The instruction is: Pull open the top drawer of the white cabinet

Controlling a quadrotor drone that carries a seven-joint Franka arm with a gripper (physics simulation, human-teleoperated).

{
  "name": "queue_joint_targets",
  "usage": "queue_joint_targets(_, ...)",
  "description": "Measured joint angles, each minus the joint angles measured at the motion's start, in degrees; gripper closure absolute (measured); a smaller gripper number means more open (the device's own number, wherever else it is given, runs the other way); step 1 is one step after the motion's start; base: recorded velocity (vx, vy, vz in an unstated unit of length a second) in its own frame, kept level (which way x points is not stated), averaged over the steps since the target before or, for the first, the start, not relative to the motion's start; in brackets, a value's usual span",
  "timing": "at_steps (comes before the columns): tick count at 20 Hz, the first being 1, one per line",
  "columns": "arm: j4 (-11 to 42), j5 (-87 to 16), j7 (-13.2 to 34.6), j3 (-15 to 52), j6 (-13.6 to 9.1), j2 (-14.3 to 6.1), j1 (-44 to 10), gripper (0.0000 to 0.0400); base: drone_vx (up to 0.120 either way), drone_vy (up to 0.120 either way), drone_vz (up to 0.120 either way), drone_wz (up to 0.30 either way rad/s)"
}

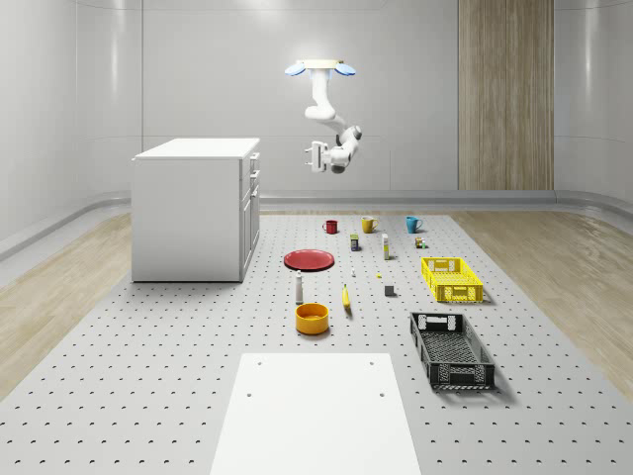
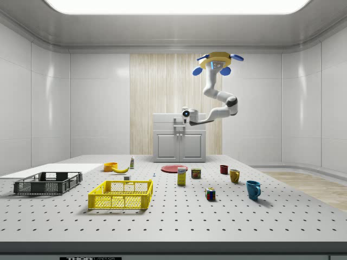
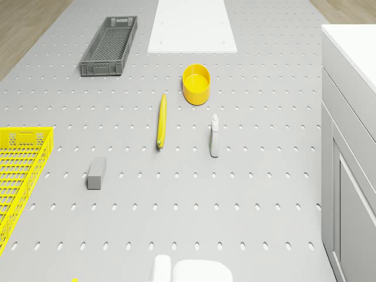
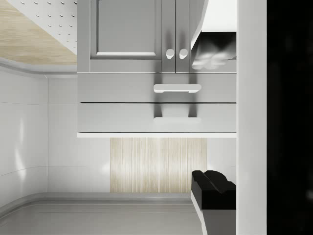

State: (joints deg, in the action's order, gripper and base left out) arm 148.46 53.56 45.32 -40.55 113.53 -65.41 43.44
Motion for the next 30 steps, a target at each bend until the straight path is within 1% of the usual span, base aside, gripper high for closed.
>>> queue_joint_targets(7, 1.5, 5.2, -2.1, 4.3, 4.9, 1.9, 2.3, 0.0095, 0.0, 0.0, 0.0, 0.0)
queue_joint_targets(14, 2.0, 11.2, -4.7, 8.5, 9.5, 4.8, 4.9, 0.0095, 0.0, 0.0, 0.0, 0.0)
queue_joint_targets(21, 1.4, 17.8, -7.9, 12.7, 13.4, 8.7, 7.4, 0.0095, 0.0, 0.0, 0.0, 0.0)
queue_joint_targets(30, -0.6, 26.2, -12.1, 17.6, 16.6, 14.5, 9.4, 0.0095, 0.0, 0.0, 0.0, 0.0)
